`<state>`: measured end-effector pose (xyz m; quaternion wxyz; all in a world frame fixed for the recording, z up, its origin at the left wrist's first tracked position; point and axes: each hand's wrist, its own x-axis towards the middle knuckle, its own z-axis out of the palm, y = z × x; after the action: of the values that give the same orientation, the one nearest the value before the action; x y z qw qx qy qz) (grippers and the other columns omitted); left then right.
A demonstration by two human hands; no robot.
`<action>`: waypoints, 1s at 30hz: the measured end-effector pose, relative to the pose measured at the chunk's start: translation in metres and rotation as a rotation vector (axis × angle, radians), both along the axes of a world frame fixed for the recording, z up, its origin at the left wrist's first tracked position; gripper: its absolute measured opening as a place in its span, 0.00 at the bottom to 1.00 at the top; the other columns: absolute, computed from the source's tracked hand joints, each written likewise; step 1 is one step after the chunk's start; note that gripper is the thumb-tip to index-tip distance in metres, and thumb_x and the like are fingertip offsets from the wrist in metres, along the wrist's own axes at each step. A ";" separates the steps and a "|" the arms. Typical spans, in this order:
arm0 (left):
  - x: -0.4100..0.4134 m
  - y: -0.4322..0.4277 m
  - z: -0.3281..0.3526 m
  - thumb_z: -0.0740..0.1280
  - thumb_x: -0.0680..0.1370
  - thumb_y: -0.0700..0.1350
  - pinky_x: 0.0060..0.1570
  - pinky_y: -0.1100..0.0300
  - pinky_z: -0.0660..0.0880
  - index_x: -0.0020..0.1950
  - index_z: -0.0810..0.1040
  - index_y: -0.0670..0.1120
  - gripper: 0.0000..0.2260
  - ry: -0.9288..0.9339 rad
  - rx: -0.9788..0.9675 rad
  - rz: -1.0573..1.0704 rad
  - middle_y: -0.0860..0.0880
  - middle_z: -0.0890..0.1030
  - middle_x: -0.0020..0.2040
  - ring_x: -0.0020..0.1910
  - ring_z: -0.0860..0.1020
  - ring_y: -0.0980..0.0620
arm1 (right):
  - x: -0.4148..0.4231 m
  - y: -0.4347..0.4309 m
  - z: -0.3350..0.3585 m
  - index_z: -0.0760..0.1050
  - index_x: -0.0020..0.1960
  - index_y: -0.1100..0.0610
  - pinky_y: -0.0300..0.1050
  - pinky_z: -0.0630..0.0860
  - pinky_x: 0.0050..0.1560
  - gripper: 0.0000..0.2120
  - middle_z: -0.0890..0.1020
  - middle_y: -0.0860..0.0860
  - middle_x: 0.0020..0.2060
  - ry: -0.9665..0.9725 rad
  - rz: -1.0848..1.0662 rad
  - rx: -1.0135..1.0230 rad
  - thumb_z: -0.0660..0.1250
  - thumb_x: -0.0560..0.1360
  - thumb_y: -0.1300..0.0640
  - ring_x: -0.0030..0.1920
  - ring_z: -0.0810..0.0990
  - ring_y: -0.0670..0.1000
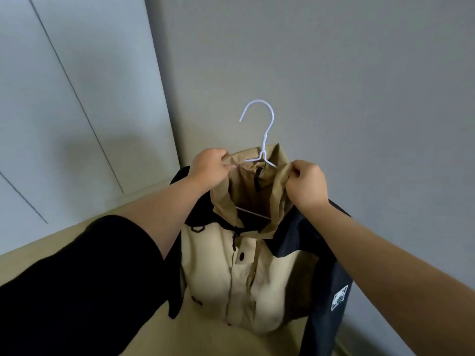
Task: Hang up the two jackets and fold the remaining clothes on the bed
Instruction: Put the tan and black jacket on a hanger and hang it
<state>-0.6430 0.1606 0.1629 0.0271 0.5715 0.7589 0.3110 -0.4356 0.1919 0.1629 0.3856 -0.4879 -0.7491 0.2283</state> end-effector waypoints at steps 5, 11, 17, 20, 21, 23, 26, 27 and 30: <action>-0.017 0.002 0.079 0.69 0.75 0.45 0.40 0.58 0.69 0.45 0.79 0.44 0.05 -0.058 -0.173 -0.004 0.48 0.79 0.42 0.49 0.77 0.45 | -0.020 0.001 0.073 0.72 0.33 0.64 0.41 0.66 0.32 0.10 0.72 0.53 0.26 0.041 0.060 -0.188 0.56 0.71 0.70 0.31 0.69 0.52; -0.023 -0.037 0.223 0.61 0.74 0.33 0.39 0.80 0.67 0.54 0.80 0.47 0.15 -0.405 -0.114 0.007 0.50 0.79 0.54 0.47 0.76 0.58 | -0.071 -0.017 0.183 0.77 0.41 0.64 0.44 0.71 0.38 0.12 0.76 0.54 0.31 0.001 0.111 -0.481 0.55 0.70 0.72 0.37 0.74 0.54; -0.067 -0.071 0.319 0.64 0.76 0.41 0.46 0.64 0.73 0.44 0.79 0.47 0.05 -0.874 0.013 0.097 0.55 0.81 0.45 0.48 0.78 0.57 | -0.153 -0.048 0.242 0.76 0.42 0.58 0.41 0.73 0.39 0.13 0.77 0.51 0.35 -0.016 0.298 -0.533 0.56 0.71 0.71 0.38 0.75 0.51; -0.127 -0.095 0.331 0.58 0.81 0.46 0.54 0.57 0.75 0.39 0.76 0.44 0.13 -0.944 0.113 0.312 0.51 0.81 0.35 0.45 0.81 0.51 | -0.211 -0.067 0.249 0.76 0.45 0.58 0.34 0.70 0.36 0.10 0.78 0.52 0.39 -0.087 0.434 -0.515 0.59 0.74 0.69 0.41 0.76 0.51; -0.151 -0.107 0.333 0.57 0.82 0.45 0.55 0.57 0.75 0.37 0.74 0.43 0.15 -0.937 0.143 0.358 0.50 0.80 0.33 0.43 0.82 0.50 | -0.234 -0.076 0.252 0.76 0.47 0.58 0.34 0.71 0.38 0.07 0.78 0.51 0.41 -0.116 0.494 -0.519 0.61 0.75 0.67 0.43 0.76 0.51; -0.197 -0.133 0.335 0.57 0.82 0.44 0.50 0.59 0.77 0.38 0.73 0.43 0.14 -0.924 0.169 0.420 0.48 0.78 0.33 0.37 0.81 0.52 | -0.280 -0.098 0.258 0.75 0.46 0.54 0.38 0.74 0.45 0.03 0.78 0.48 0.41 -0.166 0.635 -0.534 0.66 0.75 0.61 0.46 0.78 0.51; -0.270 -0.178 0.344 0.58 0.81 0.42 0.39 0.64 0.76 0.38 0.73 0.43 0.13 -0.858 0.141 0.436 0.47 0.77 0.33 0.32 0.80 0.54 | -0.356 -0.132 0.272 0.74 0.47 0.52 0.40 0.74 0.50 0.03 0.79 0.47 0.41 -0.315 0.871 -0.486 0.67 0.75 0.54 0.45 0.78 0.48; -0.295 -0.193 0.347 0.57 0.81 0.41 0.38 0.65 0.76 0.37 0.73 0.42 0.13 -0.834 0.121 0.413 0.47 0.77 0.32 0.32 0.80 0.54 | -0.382 -0.142 0.277 0.75 0.47 0.53 0.40 0.76 0.51 0.04 0.79 0.48 0.41 -0.365 0.930 -0.486 0.66 0.76 0.53 0.43 0.79 0.48; -0.361 -0.236 0.357 0.57 0.81 0.38 0.35 0.65 0.77 0.37 0.73 0.40 0.13 -0.814 0.059 0.303 0.47 0.76 0.30 0.32 0.81 0.53 | -0.456 -0.165 0.289 0.78 0.46 0.58 0.35 0.77 0.40 0.10 0.79 0.49 0.33 -0.441 0.950 -0.503 0.63 0.78 0.53 0.31 0.78 0.45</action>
<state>-1.0044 -0.0757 0.5200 0.2620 0.2849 0.7523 0.5331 -0.8917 0.0271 0.4522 -0.0520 -0.2109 -0.8712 0.4402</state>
